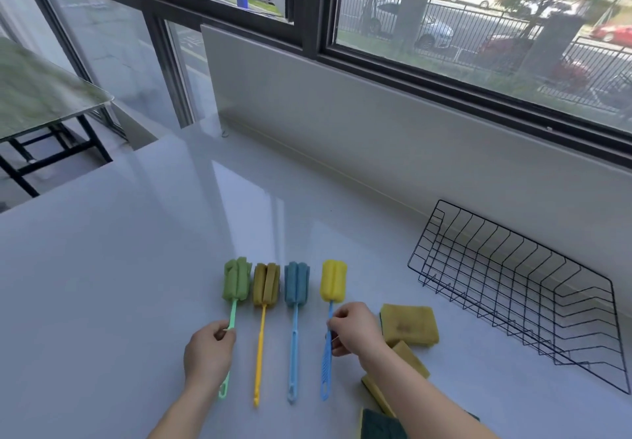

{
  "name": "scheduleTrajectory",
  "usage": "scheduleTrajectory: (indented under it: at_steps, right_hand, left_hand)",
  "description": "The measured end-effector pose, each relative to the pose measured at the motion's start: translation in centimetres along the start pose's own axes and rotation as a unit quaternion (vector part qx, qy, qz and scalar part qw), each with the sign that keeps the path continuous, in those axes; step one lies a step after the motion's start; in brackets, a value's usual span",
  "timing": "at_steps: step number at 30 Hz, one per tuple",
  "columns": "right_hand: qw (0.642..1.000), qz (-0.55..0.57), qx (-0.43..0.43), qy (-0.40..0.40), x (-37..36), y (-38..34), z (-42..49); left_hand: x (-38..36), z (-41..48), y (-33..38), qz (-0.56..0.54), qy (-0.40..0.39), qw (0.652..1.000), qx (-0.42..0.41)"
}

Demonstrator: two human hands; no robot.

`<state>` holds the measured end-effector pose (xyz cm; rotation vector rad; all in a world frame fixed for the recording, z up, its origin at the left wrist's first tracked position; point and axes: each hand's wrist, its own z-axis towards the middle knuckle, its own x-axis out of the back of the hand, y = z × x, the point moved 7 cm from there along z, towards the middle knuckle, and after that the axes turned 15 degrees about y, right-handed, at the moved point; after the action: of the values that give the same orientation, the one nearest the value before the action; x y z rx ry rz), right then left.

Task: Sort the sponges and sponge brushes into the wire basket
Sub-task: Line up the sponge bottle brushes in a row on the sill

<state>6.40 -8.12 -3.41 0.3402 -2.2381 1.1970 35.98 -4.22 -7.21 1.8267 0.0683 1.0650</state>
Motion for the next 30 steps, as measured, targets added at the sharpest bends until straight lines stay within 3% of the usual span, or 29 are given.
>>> scheduleTrajectory:
  at_steps: [4, 30]
  right_hand:
    - [0.999, -0.038, 0.014, -0.008, -1.0, -0.4, 0.3]
    - [0.993, -0.092, 0.058, -0.036, -2.6, 1.0, 1.0]
  left_hand:
    - [0.1, -1.1, 0.7, 0.031, -0.004, 0.998, -0.046]
    - [-0.2, -2.0, 0.9, 0.084, -0.017, 0.992, -0.088]
